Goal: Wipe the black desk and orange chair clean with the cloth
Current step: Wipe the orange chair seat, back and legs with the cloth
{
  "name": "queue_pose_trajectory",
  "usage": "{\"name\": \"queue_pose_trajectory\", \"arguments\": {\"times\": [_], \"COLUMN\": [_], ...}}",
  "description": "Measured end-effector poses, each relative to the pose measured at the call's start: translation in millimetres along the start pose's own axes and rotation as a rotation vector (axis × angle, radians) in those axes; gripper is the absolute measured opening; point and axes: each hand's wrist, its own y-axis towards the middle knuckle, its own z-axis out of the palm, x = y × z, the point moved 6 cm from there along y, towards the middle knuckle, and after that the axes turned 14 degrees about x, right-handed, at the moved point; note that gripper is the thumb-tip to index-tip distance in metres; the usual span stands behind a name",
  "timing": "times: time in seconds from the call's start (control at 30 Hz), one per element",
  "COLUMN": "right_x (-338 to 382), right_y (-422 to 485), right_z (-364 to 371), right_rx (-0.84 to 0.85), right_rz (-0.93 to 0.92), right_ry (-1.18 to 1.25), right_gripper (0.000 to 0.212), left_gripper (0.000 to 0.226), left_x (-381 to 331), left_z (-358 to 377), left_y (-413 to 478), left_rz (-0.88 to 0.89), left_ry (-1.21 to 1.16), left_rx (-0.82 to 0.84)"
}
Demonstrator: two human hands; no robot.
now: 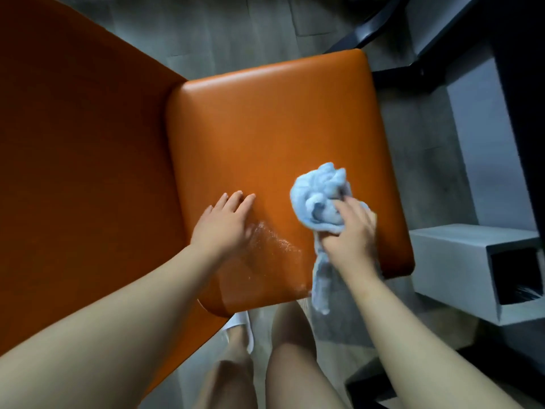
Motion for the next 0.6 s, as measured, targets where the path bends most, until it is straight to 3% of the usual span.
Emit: {"name": "queue_pose_trajectory", "arguments": {"times": [0.1, 0.17, 0.2, 0.27, 0.4, 0.5, 0.6], "right_x": [-52, -93, -101, -93, -41, -41, -73], "right_y": [-22, -38, -48, -70, -104, -99, -75], "right_z": [-50, -54, -44, -13, 47, 27, -27], "right_rx": [-0.272, -0.168, -0.083, 0.021, 0.163, 0.01, -0.21], "right_rz": [0.264, 0.546, 0.595, 0.556, 0.307, 0.282, 0.399], "right_ry": [-0.083, -0.148, -0.165, -0.171, -0.158, 0.079, 0.012], "right_gripper": [0.044, 0.048, 0.049, 0.052, 0.047, 0.043, 0.044], "left_gripper": [0.06, 0.06, 0.06, 0.06, 0.061, 0.062, 0.063], "left_x": [8, 14, 17, 24, 37, 40, 42], "left_z": [12, 23, 30, 43, 69, 74, 69], "left_y": [-22, -35, -42, -53, -68, -73, -72], "left_rz": [0.008, 0.007, 0.001, -0.023, -0.091, -0.122, -0.157], "left_ry": [-0.023, -0.039, -0.052, -0.077, -0.133, -0.177, -0.257], "left_rx": [-0.037, -0.063, -0.076, -0.105, -0.099, -0.109, -0.143]}}
